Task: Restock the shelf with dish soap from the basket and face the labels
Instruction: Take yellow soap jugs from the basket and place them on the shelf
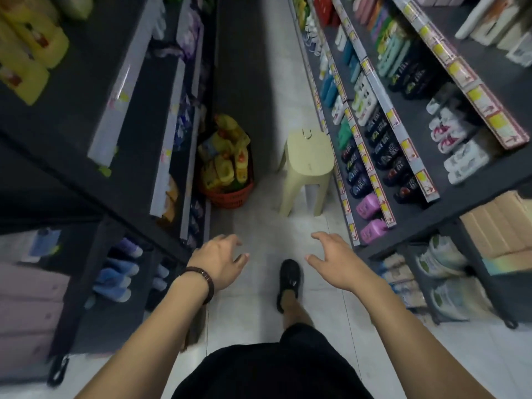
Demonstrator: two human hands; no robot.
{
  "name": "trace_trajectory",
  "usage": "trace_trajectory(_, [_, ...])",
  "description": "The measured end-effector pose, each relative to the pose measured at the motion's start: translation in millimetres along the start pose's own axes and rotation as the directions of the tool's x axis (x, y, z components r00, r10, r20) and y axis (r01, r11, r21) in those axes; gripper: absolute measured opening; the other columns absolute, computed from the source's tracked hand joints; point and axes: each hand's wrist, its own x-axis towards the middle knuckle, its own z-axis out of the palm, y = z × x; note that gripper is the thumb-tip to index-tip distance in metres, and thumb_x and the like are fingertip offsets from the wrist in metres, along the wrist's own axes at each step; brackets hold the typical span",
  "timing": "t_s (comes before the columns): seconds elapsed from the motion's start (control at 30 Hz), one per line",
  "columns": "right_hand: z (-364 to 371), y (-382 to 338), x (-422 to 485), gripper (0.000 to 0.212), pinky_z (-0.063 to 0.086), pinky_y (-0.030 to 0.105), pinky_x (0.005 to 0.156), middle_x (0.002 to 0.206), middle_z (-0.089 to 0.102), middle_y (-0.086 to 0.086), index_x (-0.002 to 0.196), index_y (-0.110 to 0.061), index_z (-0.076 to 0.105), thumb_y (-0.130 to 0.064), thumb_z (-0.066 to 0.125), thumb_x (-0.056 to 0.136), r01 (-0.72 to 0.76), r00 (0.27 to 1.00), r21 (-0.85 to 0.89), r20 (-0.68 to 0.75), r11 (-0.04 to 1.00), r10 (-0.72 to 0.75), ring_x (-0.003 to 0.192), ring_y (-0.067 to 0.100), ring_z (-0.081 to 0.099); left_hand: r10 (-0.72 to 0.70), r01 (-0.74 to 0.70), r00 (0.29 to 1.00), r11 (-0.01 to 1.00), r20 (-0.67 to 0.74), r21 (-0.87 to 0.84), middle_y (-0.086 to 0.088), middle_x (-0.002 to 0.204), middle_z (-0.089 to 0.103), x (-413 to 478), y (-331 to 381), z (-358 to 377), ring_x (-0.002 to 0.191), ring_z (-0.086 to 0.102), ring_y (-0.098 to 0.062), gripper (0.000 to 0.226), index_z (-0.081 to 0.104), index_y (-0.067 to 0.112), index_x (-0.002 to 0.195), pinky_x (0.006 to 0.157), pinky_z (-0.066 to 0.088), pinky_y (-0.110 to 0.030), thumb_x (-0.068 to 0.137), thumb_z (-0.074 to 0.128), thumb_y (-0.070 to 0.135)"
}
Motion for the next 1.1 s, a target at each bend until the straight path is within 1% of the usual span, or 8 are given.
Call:
trace_trajectory(0.17, [-61.9, 3.7, 112.8, 0.071, 0.037, 0.047, 0.125, 0.161, 0.040, 0.007, 0.163, -0.024, 0.034, -0.053, 0.059, 0.102, 0.051, 0.997, -0.002, 0.053, 0.999, -0.051, 0.153, 0.028, 0.038, -0.058, 0.058, 0.998, 0.998, -0.027, -0.006, 0.001, 0.132, 0.062, 104.7, 30.2, -43.5, 0.118, 0.064, -0.024, 0.046, 0.057, 0.033, 0.134, 0.098, 0.056, -0.045, 0.097, 0.052, 0.059])
trace_trajectory(0.3, [-114.6, -12.7, 193.3, 0.075, 0.037, 0.048, 0.125, 0.166, 0.037, 0.007, 0.165, -0.026, 0.030, -0.057, 0.056, 0.101, 0.100, 0.987, -0.023, 0.126, 0.995, -0.097, 0.156, 0.028, 0.035, -0.125, 0.122, 0.991, 0.990, -0.038, -0.065, 0.001, 0.129, 0.062, 165.9, 51.1, -81.9, 0.118, 0.064, -0.024, 0.048, 0.058, 0.033, 0.133, 0.100, 0.054, -0.046, 0.095, 0.050, 0.061])
trace_trajectory(0.43, [-163.7, -41.3, 266.9, 0.075, 0.033, 0.047, 0.127, 0.168, 0.035, 0.009, 0.166, -0.023, 0.029, -0.049, 0.061, 0.103, 0.155, 0.979, -0.020, 0.134, 0.988, -0.151, 0.158, 0.030, 0.032, -0.184, 0.178, 0.982, 0.979, -0.048, -0.096, 0.004, 0.122, 0.062, 220.3, 54.7, -118.9, 0.115, 0.064, -0.023, 0.043, 0.060, 0.035, 0.130, 0.100, 0.054, -0.045, 0.096, 0.053, 0.060])
trace_trajectory(0.53, [-193.1, -62.9, 318.9, 0.074, 0.036, 0.046, 0.126, 0.163, 0.038, 0.008, 0.164, -0.024, 0.032, -0.047, 0.064, 0.102, 0.182, 0.977, -0.023, 0.120, 0.983, -0.178, 0.154, 0.029, 0.037, -0.219, 0.210, 0.974, 0.968, -0.057, -0.134, 0.005, 0.117, 0.060, 262.8, 49.4, -146.8, 0.111, 0.064, -0.023, 0.041, 0.060, 0.035, 0.131, 0.098, 0.054, -0.045, 0.097, 0.055, 0.058])
trace_trajectory(0.63, [-215.7, -85.2, 378.4, 0.073, 0.037, 0.049, 0.125, 0.161, 0.040, 0.009, 0.163, -0.026, 0.031, -0.048, 0.062, 0.102, 0.196, 0.974, -0.070, 0.131, 0.978, -0.186, 0.153, 0.030, 0.039, -0.237, 0.225, 0.969, 0.963, -0.066, -0.151, 0.002, 0.120, 0.061, 311.3, 40.4, -170.9, 0.112, 0.064, -0.025, 0.044, 0.060, 0.035, 0.132, 0.097, 0.055, -0.045, 0.095, 0.054, 0.060])
trace_trajectory(0.77, [-238.9, -125.7, 448.9, 0.071, 0.034, 0.044, 0.128, 0.159, 0.042, 0.010, 0.164, -0.025, 0.031, -0.044, 0.062, 0.103, 0.217, 0.972, -0.138, 0.124, 0.966, -0.201, 0.154, 0.031, 0.038, -0.222, 0.212, 0.973, 0.968, -0.066, -0.136, 0.003, 0.127, 0.061, 380.6, 26.5, -201.5, 0.115, 0.064, -0.024, 0.041, 0.058, 0.037, 0.130, 0.098, 0.054, -0.046, 0.096, 0.051, 0.060])
trace_trajectory(0.87, [-255.6, -157.3, 482.6, 0.073, 0.033, 0.044, 0.128, 0.163, 0.040, 0.006, 0.165, -0.026, 0.030, -0.047, 0.062, 0.103, 0.235, 0.965, -0.191, 0.161, 0.953, -0.206, 0.156, 0.027, 0.035, -0.218, 0.213, 0.975, 0.970, -0.033, -0.118, 0.003, 0.132, 0.059, 427.0, 18.0, -228.9, 0.119, 0.062, -0.026, 0.041, 0.057, 0.035, 0.133, 0.102, 0.052, -0.046, 0.099, 0.052, 0.058])
trace_trajectory(1.1, [-284.7, -215.1, 556.7, 0.073, 0.034, 0.043, 0.127, 0.161, 0.038, 0.006, 0.165, -0.028, 0.029, -0.049, 0.061, 0.103, 0.296, 0.941, -0.254, 0.241, 0.921, -0.236, 0.153, 0.026, 0.035, -0.251, 0.242, 0.966, 0.961, -0.053, -0.136, 0.001, 0.132, 0.060, 497.8, -2.2, -270.5, 0.121, 0.060, -0.028, 0.042, 0.055, 0.035, 0.131, 0.102, 0.050, -0.047, 0.097, 0.048, 0.059])
